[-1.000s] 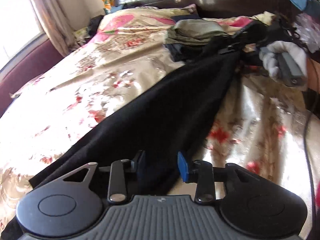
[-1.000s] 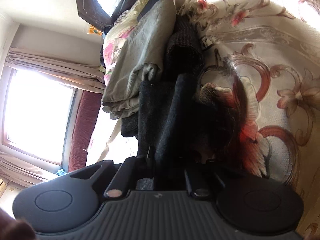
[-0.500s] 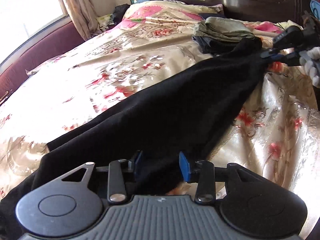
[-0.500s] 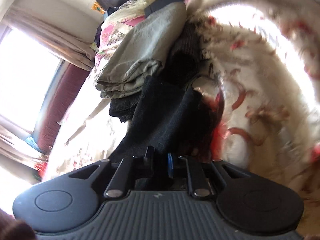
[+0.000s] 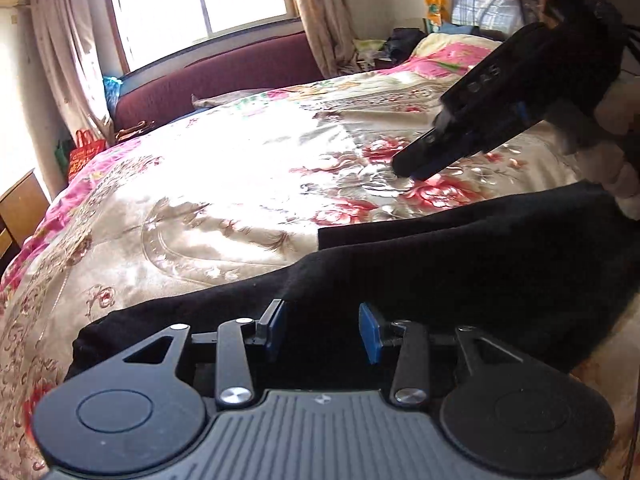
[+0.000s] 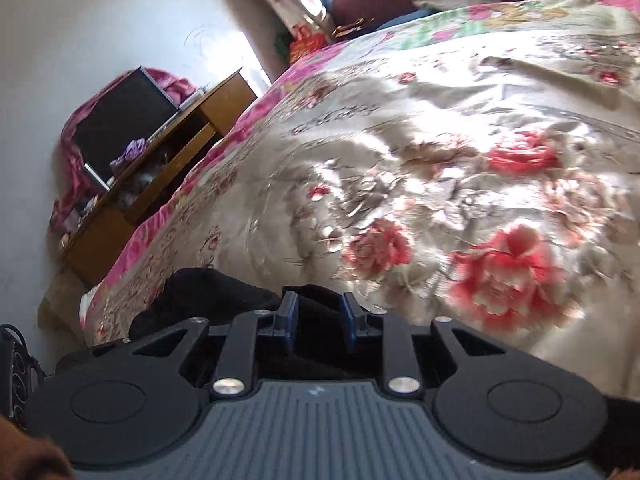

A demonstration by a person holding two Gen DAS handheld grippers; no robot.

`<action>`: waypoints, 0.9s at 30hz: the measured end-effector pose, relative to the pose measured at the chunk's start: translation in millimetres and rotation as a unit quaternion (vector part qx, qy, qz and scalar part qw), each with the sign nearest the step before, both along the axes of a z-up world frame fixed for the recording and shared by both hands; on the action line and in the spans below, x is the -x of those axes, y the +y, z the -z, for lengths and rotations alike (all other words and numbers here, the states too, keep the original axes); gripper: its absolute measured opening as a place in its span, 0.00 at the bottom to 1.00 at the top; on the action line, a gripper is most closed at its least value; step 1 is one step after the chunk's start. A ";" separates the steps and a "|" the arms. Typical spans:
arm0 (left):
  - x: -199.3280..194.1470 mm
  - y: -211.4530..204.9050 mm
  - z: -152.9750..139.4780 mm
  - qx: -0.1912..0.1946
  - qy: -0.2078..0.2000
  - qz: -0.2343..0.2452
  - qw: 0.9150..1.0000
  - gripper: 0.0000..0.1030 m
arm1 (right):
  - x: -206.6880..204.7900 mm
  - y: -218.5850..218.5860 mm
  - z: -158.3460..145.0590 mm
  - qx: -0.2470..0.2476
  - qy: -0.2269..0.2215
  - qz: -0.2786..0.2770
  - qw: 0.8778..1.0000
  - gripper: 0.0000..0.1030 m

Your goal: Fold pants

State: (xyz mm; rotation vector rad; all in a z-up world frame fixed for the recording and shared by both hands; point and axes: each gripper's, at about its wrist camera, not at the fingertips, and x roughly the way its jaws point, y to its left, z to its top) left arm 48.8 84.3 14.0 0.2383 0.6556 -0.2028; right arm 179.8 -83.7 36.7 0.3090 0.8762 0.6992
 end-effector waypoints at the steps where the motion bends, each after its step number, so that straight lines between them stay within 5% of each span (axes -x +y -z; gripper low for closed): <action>1: -3.6 5.3 1.4 0.009 0.003 -0.005 1.000 0.52 | -10.1 12.4 6.5 0.008 0.012 -0.019 1.000 0.25; 9: -15.9 19.7 17.7 0.045 0.015 -0.002 0.999 0.53 | -24.4 53.3 28.2 0.085 0.072 -0.152 0.982 0.25; 12: -15.3 20.2 23.1 0.052 0.022 0.002 0.998 0.56 | -29.9 60.5 35.7 0.098 0.094 -0.163 0.977 0.25; 17: -9.6 15.8 26.5 0.048 0.026 0.000 0.999 0.56 | -55.7 57.0 54.3 0.031 0.136 -0.095 0.986 0.24; 20: -9.5 18.5 26.1 0.046 0.025 -0.002 0.999 0.57 | -63.6 33.6 58.2 -0.036 0.148 -0.018 0.988 0.10; 23: -11.4 22.6 32.1 0.052 0.031 -0.012 0.998 0.59 | -69.4 0.5 71.2 -0.117 0.177 0.050 0.976 0.08; 27: -2.6 30.8 41.4 0.074 0.039 -0.040 0.996 0.61 | -66.7 -9.9 85.6 -0.141 0.173 0.087 0.971 0.05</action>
